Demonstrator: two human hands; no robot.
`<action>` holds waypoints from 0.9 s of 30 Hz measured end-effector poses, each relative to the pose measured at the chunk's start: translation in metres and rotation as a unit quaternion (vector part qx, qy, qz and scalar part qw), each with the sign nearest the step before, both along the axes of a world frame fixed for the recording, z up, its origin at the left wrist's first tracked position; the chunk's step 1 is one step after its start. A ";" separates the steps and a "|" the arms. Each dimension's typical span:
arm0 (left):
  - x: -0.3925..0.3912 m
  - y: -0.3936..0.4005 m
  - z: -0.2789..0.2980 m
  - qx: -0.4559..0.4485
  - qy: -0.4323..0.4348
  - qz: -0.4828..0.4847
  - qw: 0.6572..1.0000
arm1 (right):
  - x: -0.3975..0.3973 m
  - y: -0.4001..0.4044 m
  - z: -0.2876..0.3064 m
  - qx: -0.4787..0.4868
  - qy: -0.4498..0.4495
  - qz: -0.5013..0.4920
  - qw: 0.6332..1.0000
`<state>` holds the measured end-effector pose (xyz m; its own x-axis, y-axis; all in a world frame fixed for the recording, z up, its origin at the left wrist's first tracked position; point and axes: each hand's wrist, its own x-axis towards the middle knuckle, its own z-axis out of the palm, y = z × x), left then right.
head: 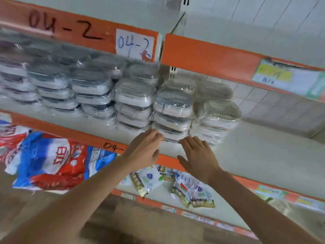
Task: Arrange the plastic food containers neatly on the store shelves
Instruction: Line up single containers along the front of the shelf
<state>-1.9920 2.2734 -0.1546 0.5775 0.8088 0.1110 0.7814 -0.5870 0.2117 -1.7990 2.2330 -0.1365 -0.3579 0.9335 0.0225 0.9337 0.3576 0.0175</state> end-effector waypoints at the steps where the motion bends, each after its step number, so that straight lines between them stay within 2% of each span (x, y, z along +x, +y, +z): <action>1: -0.012 -0.005 0.006 -0.017 0.008 0.015 1.000 | -0.006 -0.001 0.000 -0.027 -0.005 0.002 1.000; 6: -0.054 -0.023 0.041 -0.039 0.041 0.078 0.995 | -0.037 0.010 0.026 -0.074 0.039 -0.022 0.996; 12: -0.039 -0.010 0.054 -0.013 -0.001 0.086 0.996 | -0.049 0.027 0.038 -0.045 0.105 -0.074 0.991; 19: 0.003 -0.014 0.043 -0.041 -0.018 0.022 0.999 | -0.014 -0.002 0.027 -0.036 0.143 -0.165 0.975; 23: 0.026 -0.011 0.044 -0.046 -0.033 0.001 0.998 | 0.022 -0.011 0.031 -0.005 0.148 -0.210 0.966; 27: 0.054 -0.002 0.045 -0.042 -0.089 0.005 0.995 | 0.059 -0.007 0.032 0.057 0.142 -0.242 0.958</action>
<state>-1.9379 2.2710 -0.1095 0.5467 0.8251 0.1424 0.7331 -0.5538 0.3948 -1.7405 2.2264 -0.1042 0.1524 0.9742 0.1663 0.9627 -0.1082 -0.2481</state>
